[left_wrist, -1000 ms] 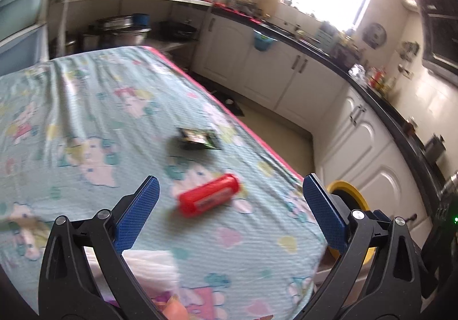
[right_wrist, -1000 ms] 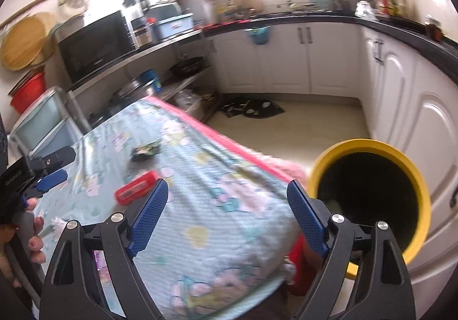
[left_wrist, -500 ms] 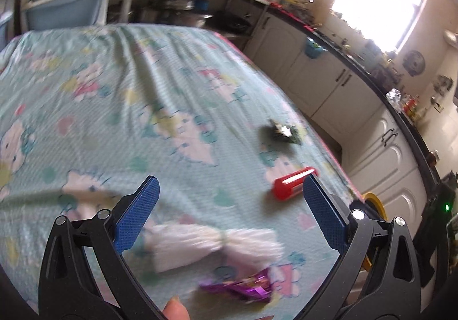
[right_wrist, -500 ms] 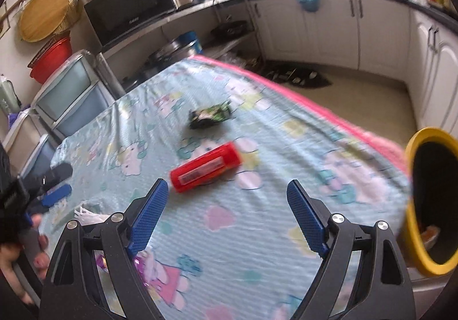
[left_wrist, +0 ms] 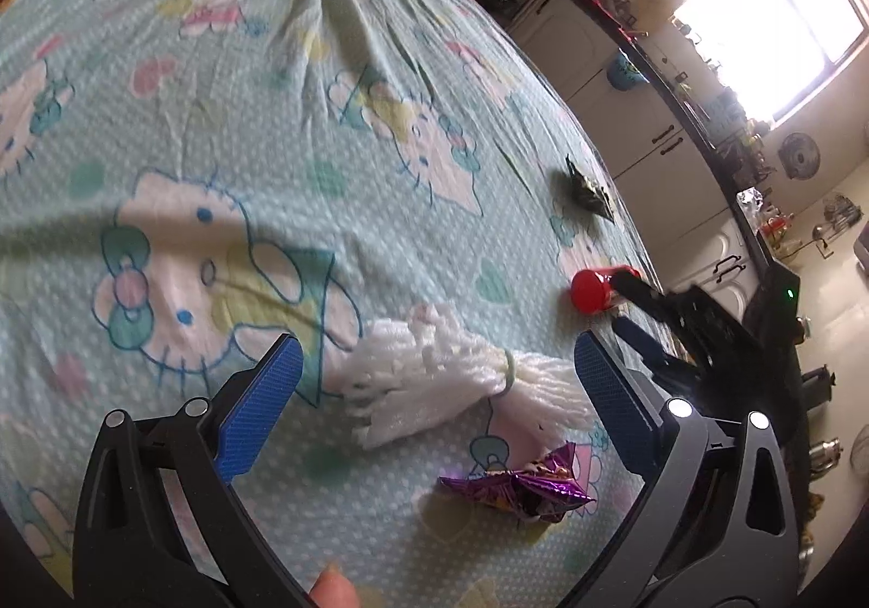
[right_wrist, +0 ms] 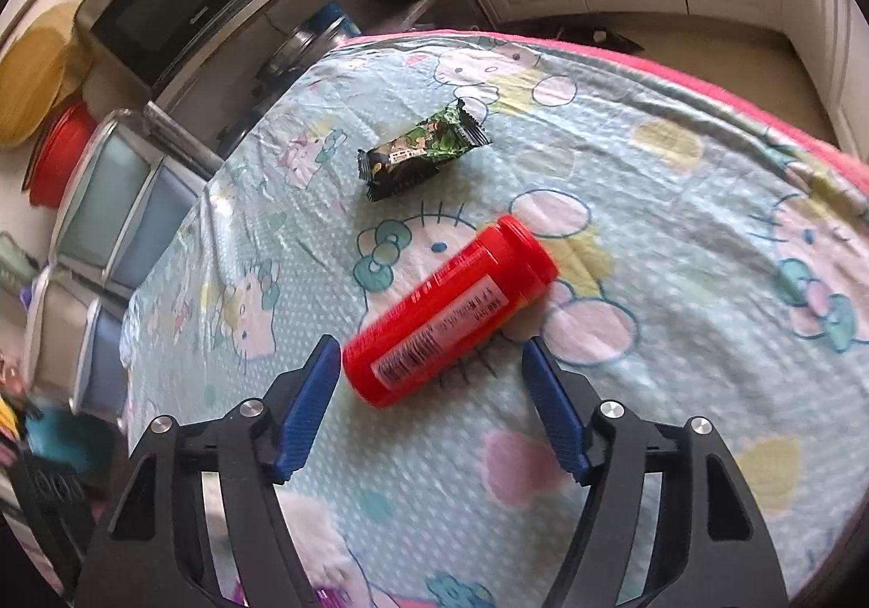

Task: Collect trash
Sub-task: 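Move both open grippers back to the red cylinder on the bed, then grasp the red cylinder with right gripper while left grasps white tassel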

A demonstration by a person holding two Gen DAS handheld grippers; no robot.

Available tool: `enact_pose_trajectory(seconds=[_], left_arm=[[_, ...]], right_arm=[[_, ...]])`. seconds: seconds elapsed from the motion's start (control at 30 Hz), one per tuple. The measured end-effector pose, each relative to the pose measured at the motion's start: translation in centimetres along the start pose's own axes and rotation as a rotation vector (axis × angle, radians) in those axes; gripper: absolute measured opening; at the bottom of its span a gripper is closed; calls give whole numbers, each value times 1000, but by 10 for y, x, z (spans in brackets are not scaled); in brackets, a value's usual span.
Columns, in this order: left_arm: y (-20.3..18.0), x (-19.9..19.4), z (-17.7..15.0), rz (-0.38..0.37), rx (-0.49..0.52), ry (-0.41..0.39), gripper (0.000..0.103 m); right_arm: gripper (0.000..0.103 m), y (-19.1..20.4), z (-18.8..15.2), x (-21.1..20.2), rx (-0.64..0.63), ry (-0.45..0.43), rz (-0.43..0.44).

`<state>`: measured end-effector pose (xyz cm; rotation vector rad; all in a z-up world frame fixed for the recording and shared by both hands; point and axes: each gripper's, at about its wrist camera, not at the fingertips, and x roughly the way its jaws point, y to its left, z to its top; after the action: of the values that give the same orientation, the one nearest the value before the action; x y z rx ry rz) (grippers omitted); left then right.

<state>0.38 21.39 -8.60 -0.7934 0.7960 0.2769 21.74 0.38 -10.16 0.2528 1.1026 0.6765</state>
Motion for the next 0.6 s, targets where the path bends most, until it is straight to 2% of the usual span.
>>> enact_pose_trajectory(seconds=[0.1, 0.17, 0.23, 0.27, 0.3, 0.33, 0.37, 0.43, 0.6], left_arm=[[-4, 4, -5, 3, 19, 9, 90], [-10, 8, -7, 12, 49, 11, 74], [-14, 10, -9, 34, 79, 6, 49], [-16, 11, -10, 42, 95, 11, 34], [-18, 12, -11, 53, 106, 9, 28], [-19, 12, -11, 58, 118, 2, 17], [-21, 11, -10, 63, 135, -8, 13], [-26, 8, -9, 63, 165, -31, 10], [-45, 5, 2, 35, 215, -68, 8]], right_arm=[[63, 1, 6, 5, 27, -9, -3], [58, 0, 11, 9, 53, -10, -3], [48, -1, 16, 13, 65, -11, -9], [48, -2, 17, 14, 66, -12, -6], [46, -3, 17, 14, 68, -15, -2], [43, -3, 18, 14, 67, -17, 1], [42, -4, 18, 13, 63, -22, 4], [37, -8, 17, 10, 53, -32, 15], [31, -20, 14, -6, 33, -57, 24]])
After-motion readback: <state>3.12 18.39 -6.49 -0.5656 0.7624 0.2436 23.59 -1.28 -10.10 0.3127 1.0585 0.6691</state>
